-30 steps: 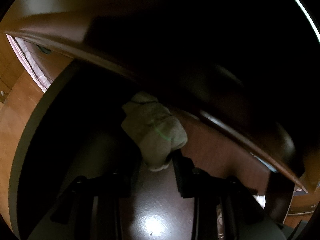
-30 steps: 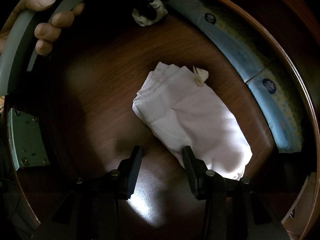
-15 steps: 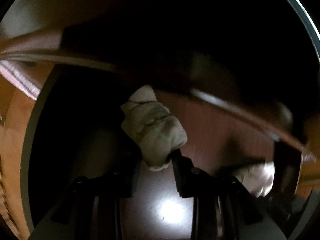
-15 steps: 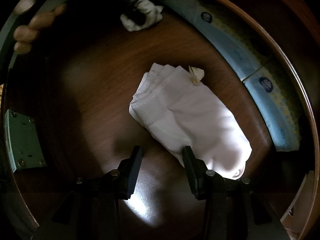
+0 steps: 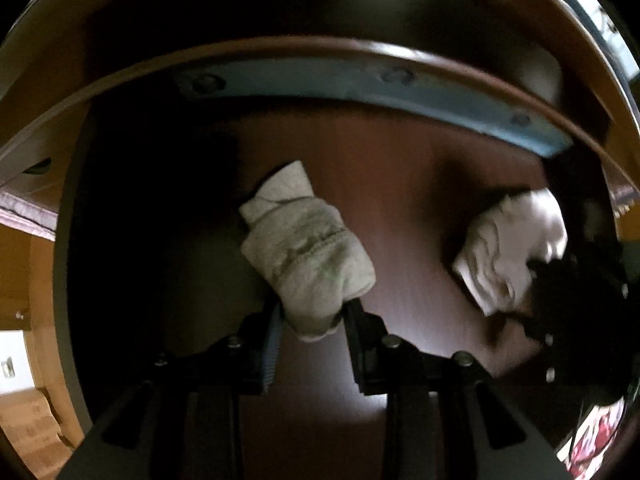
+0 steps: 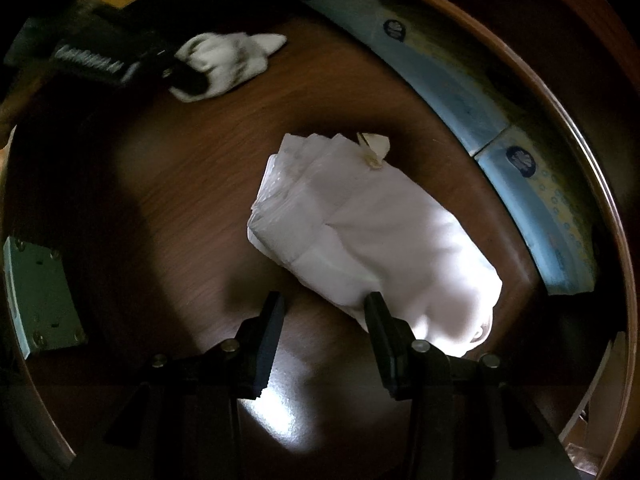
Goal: Take underwear out of drawer
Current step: 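Grasp the beige sock with the left tool while the right grasps the white underwear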
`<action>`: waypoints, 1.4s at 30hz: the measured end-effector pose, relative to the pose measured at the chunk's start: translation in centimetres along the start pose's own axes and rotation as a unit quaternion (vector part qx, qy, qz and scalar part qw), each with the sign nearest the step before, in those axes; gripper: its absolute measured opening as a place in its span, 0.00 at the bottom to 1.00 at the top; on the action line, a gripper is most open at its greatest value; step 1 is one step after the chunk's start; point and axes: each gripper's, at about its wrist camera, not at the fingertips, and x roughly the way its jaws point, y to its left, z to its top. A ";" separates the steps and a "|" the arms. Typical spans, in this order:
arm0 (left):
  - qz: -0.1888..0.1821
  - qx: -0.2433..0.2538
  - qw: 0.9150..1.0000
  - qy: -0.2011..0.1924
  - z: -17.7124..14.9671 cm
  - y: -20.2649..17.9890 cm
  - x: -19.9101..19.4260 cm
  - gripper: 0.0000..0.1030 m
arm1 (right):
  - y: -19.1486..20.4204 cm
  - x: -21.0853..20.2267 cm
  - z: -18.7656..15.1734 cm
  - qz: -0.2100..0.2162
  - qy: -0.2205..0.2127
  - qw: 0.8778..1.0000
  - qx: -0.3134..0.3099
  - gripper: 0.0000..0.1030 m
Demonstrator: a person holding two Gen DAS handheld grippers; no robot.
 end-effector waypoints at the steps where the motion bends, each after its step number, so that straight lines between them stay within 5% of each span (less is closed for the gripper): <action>1: 0.001 0.009 1.000 0.000 -0.2 -0.2 0.0 0.27 | -0.1 -0.1 0.1 0.000 0.000 1.000 0.001 0.44; 19: 0.016 0.080 0.997 0.005 -2.0 -2.4 0.2 0.27 | -0.8 0.5 0.6 -0.005 0.002 1.000 0.012 0.44; 24: -0.033 0.072 0.997 0.026 -2.3 -1.3 0.7 0.28 | -0.8 -1.1 0.5 0.017 -0.037 0.999 0.014 0.44; 26: -0.049 0.071 0.996 0.031 -2.2 -1.4 0.3 0.32 | -1.4 -2.7 0.3 0.044 -0.067 0.996 0.026 0.46; 28: -0.060 0.077 0.995 0.029 -2.2 -1.6 -0.2 0.32 | -2.4 -4.2 0.1 0.083 -0.088 0.991 0.050 0.61; 30: -0.067 0.091 0.993 0.024 -2.1 -1.9 -0.7 0.36 | -3.1 -5.1 -0.2 0.076 -0.097 0.991 0.054 0.71; 37: -0.061 0.137 0.988 -0.045 -1.2 -3.0 -1.8 0.64 | -3.3 -4.2 1.7 0.061 -0.082 0.995 0.002 0.72; 42: -0.041 0.129 0.991 -0.011 0.3 -3.3 -0.6 0.66 | -2.6 -1.6 3.0 0.039 -0.038 0.996 -0.075 0.72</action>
